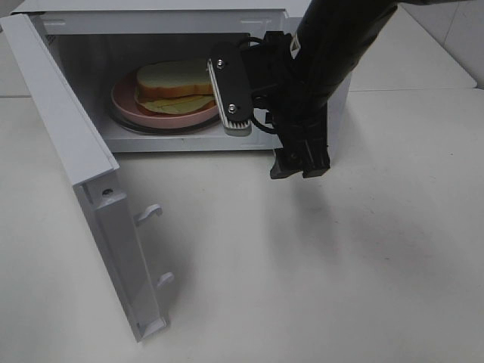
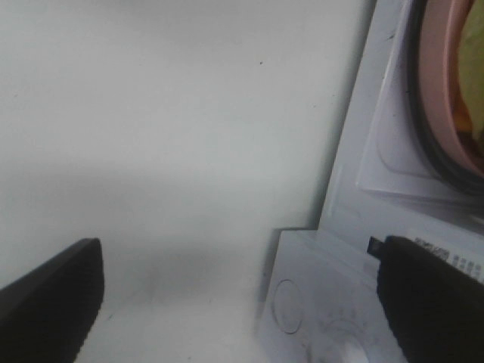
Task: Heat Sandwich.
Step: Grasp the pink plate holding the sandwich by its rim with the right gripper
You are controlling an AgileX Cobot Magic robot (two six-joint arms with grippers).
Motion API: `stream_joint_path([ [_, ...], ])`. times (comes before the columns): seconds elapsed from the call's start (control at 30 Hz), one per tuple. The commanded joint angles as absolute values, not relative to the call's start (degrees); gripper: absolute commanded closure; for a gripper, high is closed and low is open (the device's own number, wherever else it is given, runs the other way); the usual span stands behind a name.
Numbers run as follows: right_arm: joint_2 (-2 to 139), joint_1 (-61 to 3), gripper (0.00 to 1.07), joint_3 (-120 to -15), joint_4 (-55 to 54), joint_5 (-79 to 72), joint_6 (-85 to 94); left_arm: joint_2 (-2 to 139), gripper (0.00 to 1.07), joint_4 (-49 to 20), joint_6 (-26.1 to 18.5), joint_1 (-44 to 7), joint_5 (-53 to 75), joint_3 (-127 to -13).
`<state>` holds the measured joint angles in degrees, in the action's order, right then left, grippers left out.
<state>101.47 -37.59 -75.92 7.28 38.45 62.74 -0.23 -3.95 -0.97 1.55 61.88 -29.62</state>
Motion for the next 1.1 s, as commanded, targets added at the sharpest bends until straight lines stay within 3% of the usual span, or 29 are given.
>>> stream_joint_path([
  [0.03,104.11,-38.04,0.15,-78.78,7.28,36.78,64.29,-1.43,0.06,-3.95,-0.74,1.72,61.31,-29.51],
  [1.1,128.63,-38.16,0.21,-102.9,6.88,28.48,64.63,-1.43,0.06,-3.95,-0.74,1.72,61.31,-29.51],
])
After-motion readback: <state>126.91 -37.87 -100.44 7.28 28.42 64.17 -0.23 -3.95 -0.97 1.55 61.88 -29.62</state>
